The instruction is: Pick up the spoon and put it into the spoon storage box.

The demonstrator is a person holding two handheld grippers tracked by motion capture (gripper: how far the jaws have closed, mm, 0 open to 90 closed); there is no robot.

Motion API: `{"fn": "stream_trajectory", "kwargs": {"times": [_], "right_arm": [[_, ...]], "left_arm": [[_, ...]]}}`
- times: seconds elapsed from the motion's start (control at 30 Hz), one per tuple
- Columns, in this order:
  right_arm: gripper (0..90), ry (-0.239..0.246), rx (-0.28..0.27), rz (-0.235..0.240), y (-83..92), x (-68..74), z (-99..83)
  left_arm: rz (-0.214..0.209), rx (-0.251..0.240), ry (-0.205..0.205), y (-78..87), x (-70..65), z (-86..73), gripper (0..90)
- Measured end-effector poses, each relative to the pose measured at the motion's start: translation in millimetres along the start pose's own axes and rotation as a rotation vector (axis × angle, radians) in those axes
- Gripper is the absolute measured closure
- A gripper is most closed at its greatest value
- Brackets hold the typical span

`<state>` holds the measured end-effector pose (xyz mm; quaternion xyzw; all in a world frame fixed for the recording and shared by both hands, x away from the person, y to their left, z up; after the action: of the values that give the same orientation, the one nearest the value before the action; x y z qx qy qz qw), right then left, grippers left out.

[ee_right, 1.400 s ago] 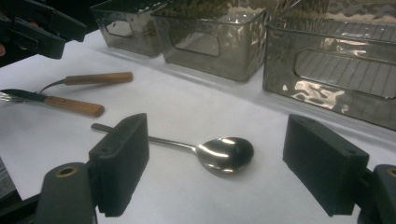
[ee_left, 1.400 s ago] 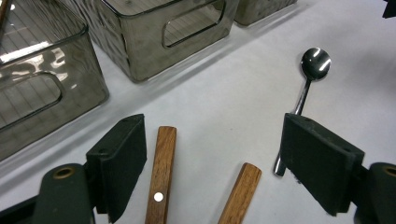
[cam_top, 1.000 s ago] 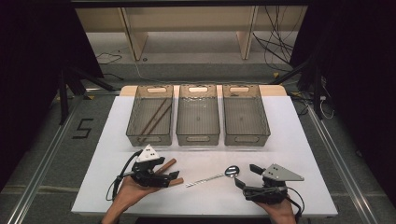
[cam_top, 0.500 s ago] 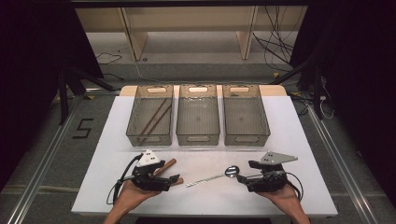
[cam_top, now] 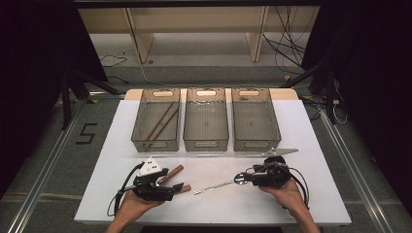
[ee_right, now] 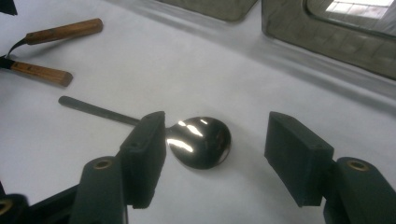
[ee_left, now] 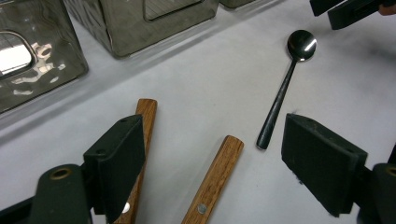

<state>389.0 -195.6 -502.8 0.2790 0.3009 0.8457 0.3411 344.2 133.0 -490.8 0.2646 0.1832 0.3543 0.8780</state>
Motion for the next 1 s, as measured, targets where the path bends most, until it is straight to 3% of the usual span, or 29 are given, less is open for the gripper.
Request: {"fn": "stream_trajectory", "kwargs": {"times": [0.43,0.77,1.0], "right_arm": [[44.2,-0.01,0.081,0.015,-17.5,-2.9,-1.4],[46.6,0.012,0.106,0.013,-21.7,-1.1,-3.0],[55.3,0.051,0.118,-0.01,-21.1,2.3,-5.0]], "left_arm": [[0.002,-0.005,0.003,1.0,-0.5,-1.2,21.4],[0.002,-0.004,0.005,0.7,-0.8,-2.0,21.5],[0.001,0.0,0.001,0.5,-0.9,-2.4,21.4]]}}
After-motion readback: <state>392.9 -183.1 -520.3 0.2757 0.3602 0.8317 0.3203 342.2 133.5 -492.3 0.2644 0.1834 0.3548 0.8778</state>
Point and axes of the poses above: each handheld gripper's, and its own axes: y roughly backward along the jaws, z roughly out of its top, x roughly to its left, the point moved 5 cm from there along -y, roughly forward along the jaws, and after that the axes turned 1 degree about -y, right-handed, at the moved point
